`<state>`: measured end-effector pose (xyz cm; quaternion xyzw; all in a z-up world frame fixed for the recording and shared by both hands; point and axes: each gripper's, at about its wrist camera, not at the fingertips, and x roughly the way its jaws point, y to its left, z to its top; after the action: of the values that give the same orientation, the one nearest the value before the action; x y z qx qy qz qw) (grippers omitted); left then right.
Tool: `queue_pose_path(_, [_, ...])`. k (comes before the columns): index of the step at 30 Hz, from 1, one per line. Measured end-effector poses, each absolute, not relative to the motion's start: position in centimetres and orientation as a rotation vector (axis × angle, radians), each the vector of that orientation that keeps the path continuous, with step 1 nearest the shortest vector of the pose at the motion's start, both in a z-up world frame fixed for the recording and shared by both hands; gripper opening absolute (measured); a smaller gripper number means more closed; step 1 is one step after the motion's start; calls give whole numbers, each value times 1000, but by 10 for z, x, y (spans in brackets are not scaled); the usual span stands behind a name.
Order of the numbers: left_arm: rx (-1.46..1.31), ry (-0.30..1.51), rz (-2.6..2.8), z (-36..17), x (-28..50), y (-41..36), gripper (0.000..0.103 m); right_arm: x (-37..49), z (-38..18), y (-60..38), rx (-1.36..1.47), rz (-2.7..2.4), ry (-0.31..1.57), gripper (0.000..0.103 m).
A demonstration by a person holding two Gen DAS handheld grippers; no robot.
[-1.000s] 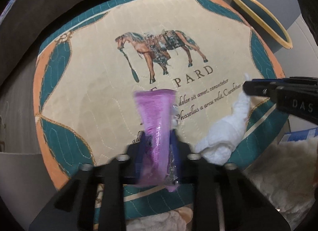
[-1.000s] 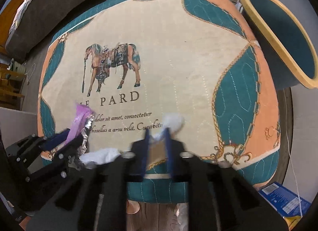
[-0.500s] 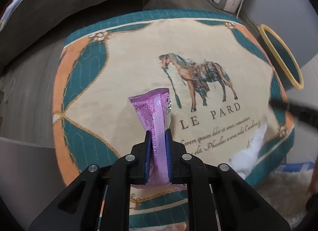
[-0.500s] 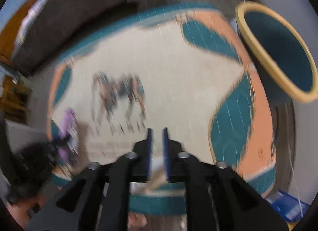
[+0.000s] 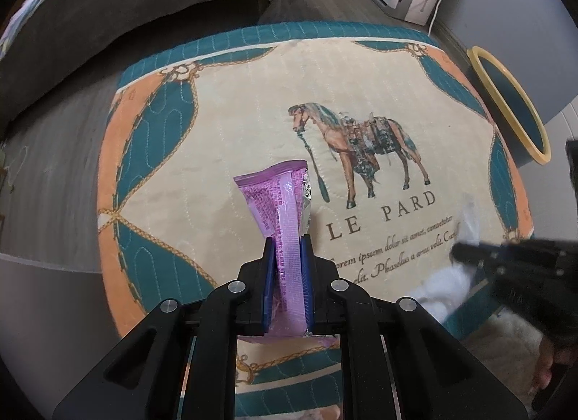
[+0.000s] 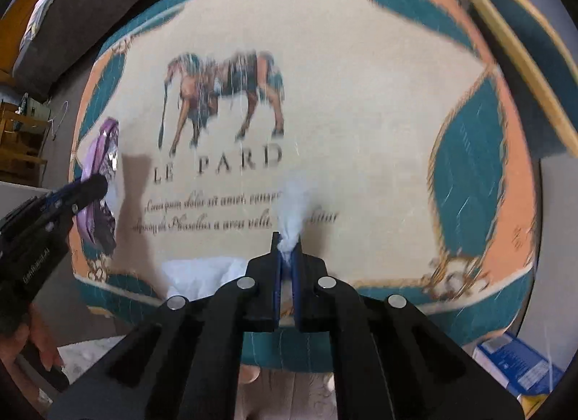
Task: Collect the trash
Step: 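Carry the pink wrapper and white tissue over the bin with both tools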
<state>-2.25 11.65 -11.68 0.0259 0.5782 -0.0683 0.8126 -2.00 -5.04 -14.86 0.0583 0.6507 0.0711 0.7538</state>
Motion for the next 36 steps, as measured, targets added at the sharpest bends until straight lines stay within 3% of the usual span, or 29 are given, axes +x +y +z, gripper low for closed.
queue_pose_path(19, [106,1057,-200,-66,-7,83,15,38,-26,-93,-21,165,1083,4])
queue_pose_path(36, [135,1066,-236,-69,4,33,15,63,-12,-130,7,191,1019,4])
